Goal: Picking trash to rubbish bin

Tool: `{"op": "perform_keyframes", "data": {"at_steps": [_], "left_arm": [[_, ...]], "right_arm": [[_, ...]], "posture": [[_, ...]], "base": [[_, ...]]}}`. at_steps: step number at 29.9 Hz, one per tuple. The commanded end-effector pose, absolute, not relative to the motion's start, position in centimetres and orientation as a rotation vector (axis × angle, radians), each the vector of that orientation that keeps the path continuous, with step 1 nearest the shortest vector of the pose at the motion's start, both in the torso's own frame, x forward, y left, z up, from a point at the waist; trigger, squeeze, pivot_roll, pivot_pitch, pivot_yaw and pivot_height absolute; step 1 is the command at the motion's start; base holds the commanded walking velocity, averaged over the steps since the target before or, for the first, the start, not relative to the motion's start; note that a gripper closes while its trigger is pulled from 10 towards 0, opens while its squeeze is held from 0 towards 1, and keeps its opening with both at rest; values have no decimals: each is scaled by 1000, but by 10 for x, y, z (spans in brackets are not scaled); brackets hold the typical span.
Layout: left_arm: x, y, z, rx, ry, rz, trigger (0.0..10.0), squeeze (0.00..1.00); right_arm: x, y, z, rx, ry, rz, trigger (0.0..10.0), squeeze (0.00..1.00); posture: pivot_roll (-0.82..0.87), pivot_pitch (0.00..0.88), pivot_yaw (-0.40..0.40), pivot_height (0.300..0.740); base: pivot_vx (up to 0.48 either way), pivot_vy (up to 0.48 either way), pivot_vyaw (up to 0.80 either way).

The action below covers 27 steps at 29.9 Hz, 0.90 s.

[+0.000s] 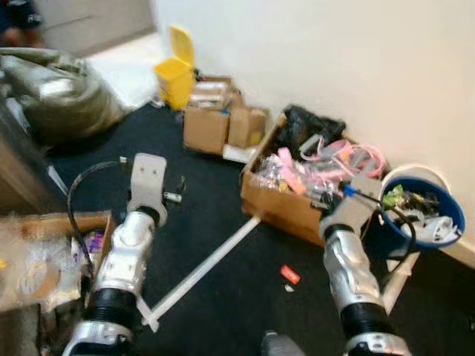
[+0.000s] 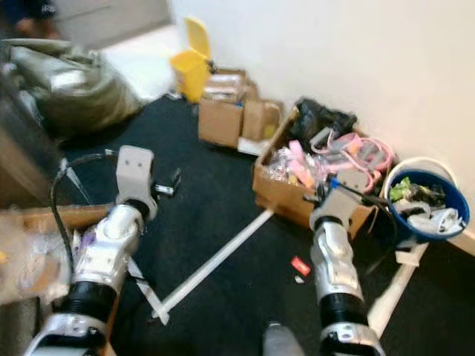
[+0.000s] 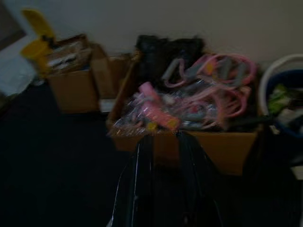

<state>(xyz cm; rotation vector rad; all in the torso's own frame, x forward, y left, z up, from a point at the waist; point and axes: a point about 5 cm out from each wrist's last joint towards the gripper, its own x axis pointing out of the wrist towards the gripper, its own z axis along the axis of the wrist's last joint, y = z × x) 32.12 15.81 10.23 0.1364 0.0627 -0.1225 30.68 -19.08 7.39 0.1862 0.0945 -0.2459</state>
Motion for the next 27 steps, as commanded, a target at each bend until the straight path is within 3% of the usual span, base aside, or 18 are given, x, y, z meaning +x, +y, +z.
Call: {"op": "perform_keyframes", "data": {"at_steps": [1, 9, 11, 14, 15, 17, 20, 27], "left_arm": [[321, 160, 100, 141, 69, -113, 10000, 0], [320, 159, 102, 140, 52, -90, 10000, 0], [320, 166, 104, 125, 49, -67, 10000, 0], [319, 170, 101, 108, 66, -60, 10000, 0], [321, 164, 103, 129, 56, -86, 10000, 0], [323, 161, 107, 151, 41, -93, 10000, 0], [324, 170, 110, 126, 36, -51, 10000, 0], [328, 169, 112, 117, 24, -33, 10000, 0]], "right_arm": [[305, -189, 72, 183, 106, -244, 10000, 0], [311, -188, 71, 167, 120, -213, 10000, 0], [314, -182, 74, 166, 110, -193, 10000, 0], [316, -179, 80, 175, 81, -188, 10000, 0], [318, -184, 82, 178, 74, -198, 10000, 0], [320, -187, 83, 185, 75, -202, 10000, 0], [326, -181, 88, 173, 61, -183, 10000, 0], [326, -184, 87, 156, 63, -174, 10000, 0]], "posture": [[-44, 5, 47, 740], [-52, 0, 7, 740], [-53, 2, 59, 740], [-24, 0, 65, 740], [-8, 0, 15, 740], [10, 10, -2, 740], [-49, 0, 56, 740], [-46, 0, 23, 740]], "base": [[0, 0, -800], [0, 0, -800], [0, 0, -800], [0, 0, -800], [0, 0, -800], [0, 0, -800], [0, 0, -800], [0, 0, -800]]}}
